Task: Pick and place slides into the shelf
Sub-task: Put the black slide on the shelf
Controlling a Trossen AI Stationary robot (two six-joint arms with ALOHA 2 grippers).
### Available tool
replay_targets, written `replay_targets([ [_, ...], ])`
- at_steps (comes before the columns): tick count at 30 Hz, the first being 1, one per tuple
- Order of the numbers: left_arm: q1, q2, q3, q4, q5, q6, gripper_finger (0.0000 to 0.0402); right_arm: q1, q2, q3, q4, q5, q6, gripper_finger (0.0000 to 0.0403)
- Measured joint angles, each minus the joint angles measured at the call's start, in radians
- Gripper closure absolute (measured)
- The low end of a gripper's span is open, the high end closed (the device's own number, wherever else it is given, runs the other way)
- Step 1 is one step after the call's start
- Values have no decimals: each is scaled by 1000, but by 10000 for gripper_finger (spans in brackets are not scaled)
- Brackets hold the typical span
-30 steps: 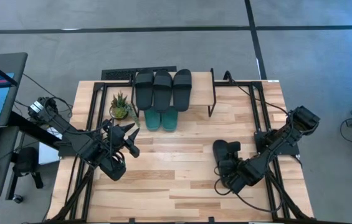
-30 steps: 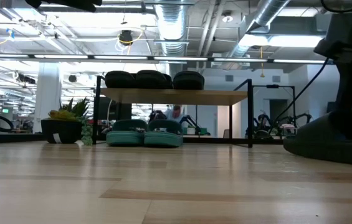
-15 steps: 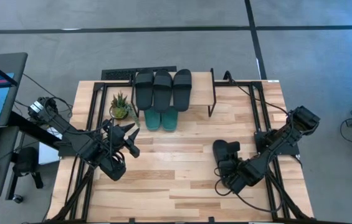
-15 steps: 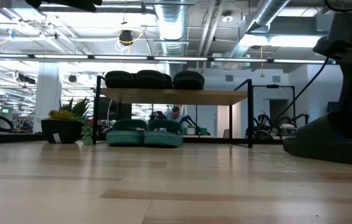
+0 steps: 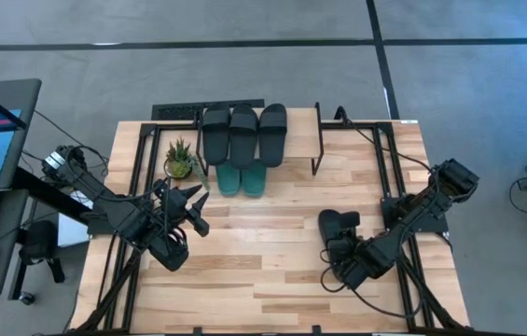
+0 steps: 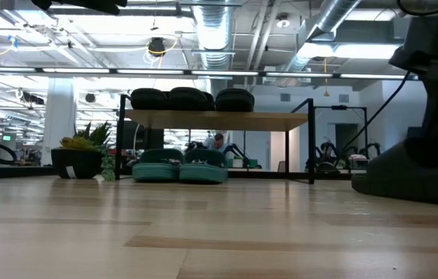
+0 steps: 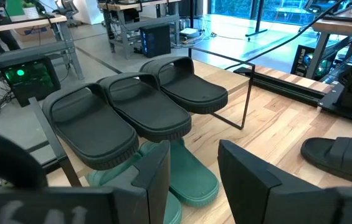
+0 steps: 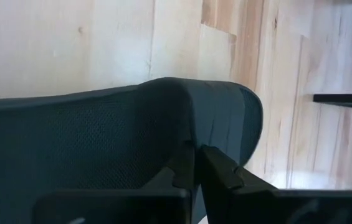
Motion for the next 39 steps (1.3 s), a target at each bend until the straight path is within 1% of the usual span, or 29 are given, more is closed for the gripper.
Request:
replay_targets([
  [11, 0, 0, 0, 0, 0, 10, 276, -22, 0, 50, -66, 1, 2, 401],
  [16, 0, 0, 0, 0, -1, 26, 276, -22, -1, 79, -119, 1, 36, 402],
  [21, 0, 0, 0, -12, -2, 27, 276, -22, -39, 94, -155, 4, 83, 402],
  [28, 0, 0, 0, -17, -3, 33, 276, -21, -98, 124, -251, 20, 172, 402],
  [34, 0, 0, 0, -19, -2, 34, 276, -32, -108, 209, -367, 28, 176, 403],
  [39, 0, 0, 0, -26, -2, 34, 276, -56, -108, 304, -423, 56, 129, 403],
])
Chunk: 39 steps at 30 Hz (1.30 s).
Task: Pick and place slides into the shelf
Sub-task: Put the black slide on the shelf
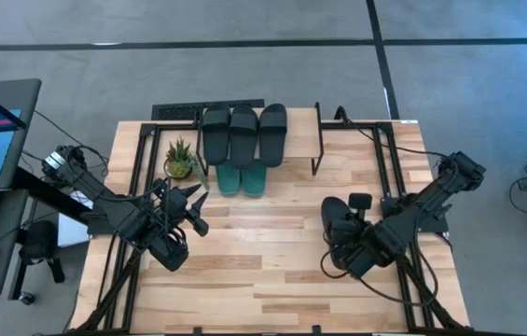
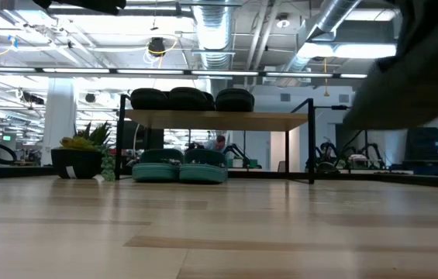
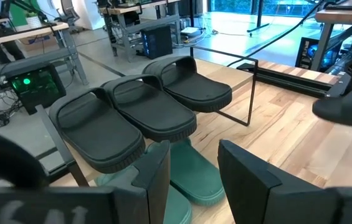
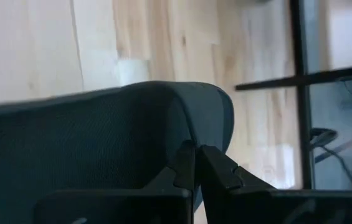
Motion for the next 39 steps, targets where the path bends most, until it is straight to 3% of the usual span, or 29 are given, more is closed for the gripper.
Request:
replay_targets([
  [20, 0, 0, 0, -13, 3, 0, 276, -193, 0, 309, -78, 149, -300, 402],
  [29, 0, 0, 0, -14, 3, 0, 276, -392, 0, 360, -40, 222, -528, 402],
  [39, 0, 0, 0, -13, 5, -1, 276, -643, 0, 360, 203, 232, -845, 403],
])
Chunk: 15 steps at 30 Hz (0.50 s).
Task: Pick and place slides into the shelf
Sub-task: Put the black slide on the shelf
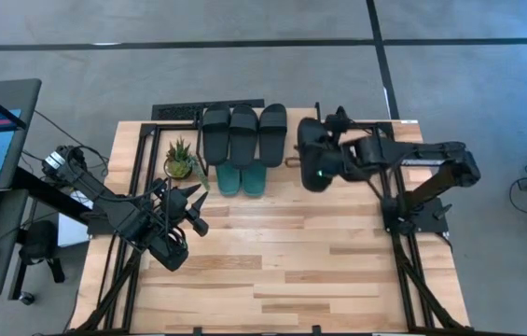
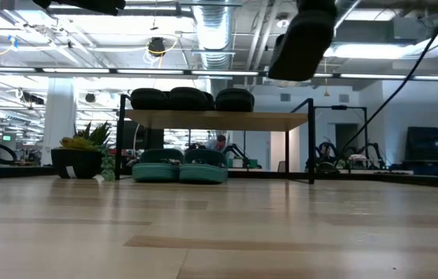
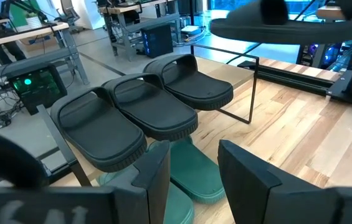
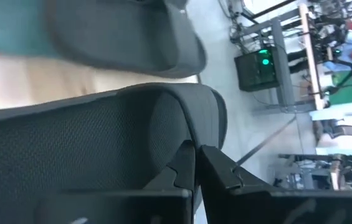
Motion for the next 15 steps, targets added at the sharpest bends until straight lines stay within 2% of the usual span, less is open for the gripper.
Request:
replay_targets([
  [7, 0, 0, 0, 0, 0, -1, 276, -130, 0, 0, 157, -35, -177, 403],
  [15, 0, 0, 0, 0, -1, 0, 276, -244, 0, 0, 286, -109, -285, 403],
])
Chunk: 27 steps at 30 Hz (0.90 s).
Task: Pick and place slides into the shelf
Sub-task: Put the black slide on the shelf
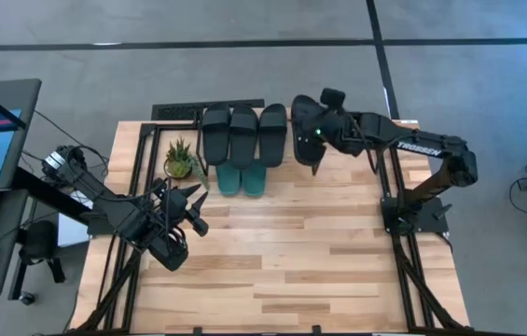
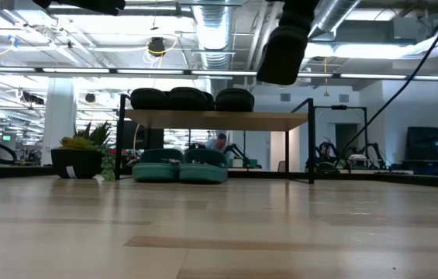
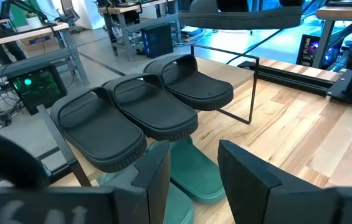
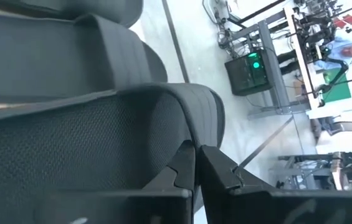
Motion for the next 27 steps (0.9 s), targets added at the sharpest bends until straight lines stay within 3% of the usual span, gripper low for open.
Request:
replay_targets([
  [10, 0, 0, 0, -6, -12, 2, 276, -86, 2, 0, 37, -97, -38, 403],
  [20, 0, 0, 0, -13, -6, -11, 276, -93, 125, 0, 84, -84, -70, 403],
  [27, -1, 0, 0, -13, -13, -28, 276, -136, 131, 0, 69, -80, -72, 403],
])
